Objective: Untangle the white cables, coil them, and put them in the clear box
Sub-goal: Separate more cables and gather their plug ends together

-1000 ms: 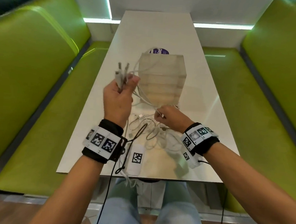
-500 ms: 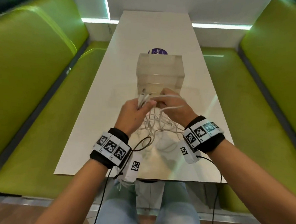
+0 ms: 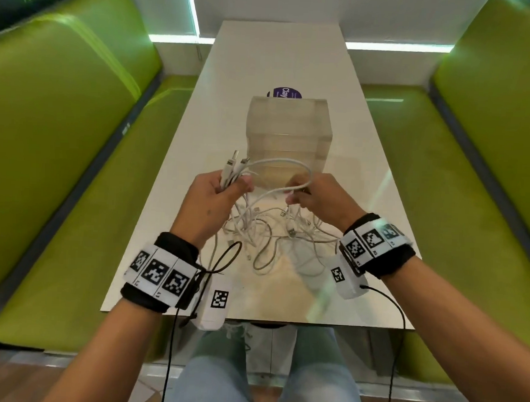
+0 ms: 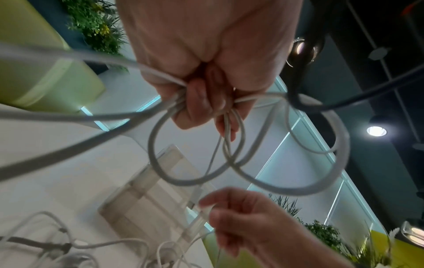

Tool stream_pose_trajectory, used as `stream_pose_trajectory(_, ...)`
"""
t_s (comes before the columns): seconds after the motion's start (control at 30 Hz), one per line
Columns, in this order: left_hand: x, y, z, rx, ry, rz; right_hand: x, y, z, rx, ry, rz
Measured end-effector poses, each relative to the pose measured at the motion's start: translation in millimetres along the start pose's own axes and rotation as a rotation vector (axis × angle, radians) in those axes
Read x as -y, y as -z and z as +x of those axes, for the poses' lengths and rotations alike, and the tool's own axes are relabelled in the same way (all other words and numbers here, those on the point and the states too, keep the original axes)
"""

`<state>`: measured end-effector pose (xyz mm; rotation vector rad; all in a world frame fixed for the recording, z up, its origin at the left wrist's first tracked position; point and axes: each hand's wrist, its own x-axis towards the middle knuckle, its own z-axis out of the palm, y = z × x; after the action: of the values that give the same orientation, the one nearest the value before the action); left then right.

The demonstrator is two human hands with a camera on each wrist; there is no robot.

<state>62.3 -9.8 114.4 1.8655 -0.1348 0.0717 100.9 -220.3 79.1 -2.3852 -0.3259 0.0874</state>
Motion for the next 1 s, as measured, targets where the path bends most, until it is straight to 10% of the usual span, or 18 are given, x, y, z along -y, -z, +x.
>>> stream_pose_trajectory(0.2, 6.1, 1.6, -10.0, 0.131, 0.041, 0.11, 37.3, 19.4, -25.9, -0.017, 0.076, 0.536)
stream_pose_trajectory(0.37, 5.4, 3.2, -24.5, 0.387, 0.043, 0.188, 55.1, 29.7, -41.2, 0.391, 0.084, 0.297)
stream_pose_trajectory(0.5, 0.3, 11.0, -32.9, 0.481, 0.036, 0.106, 58.2, 13.7, -46.0, 0.445, 0.087, 0.199)
stream_pose_trajectory(0.77, 22.3, 34.7, -39.0, 0.24, 0.119, -0.405, 62.9, -5.3, -69.6, 0.391, 0.068, 0.488)
stream_pose_trajectory(1.0, 22.9, 40.9, -39.9, 0.088, 0.067, -0.485, 48.5, -59.0, -102.8, 0.526, 0.052, 0.168)
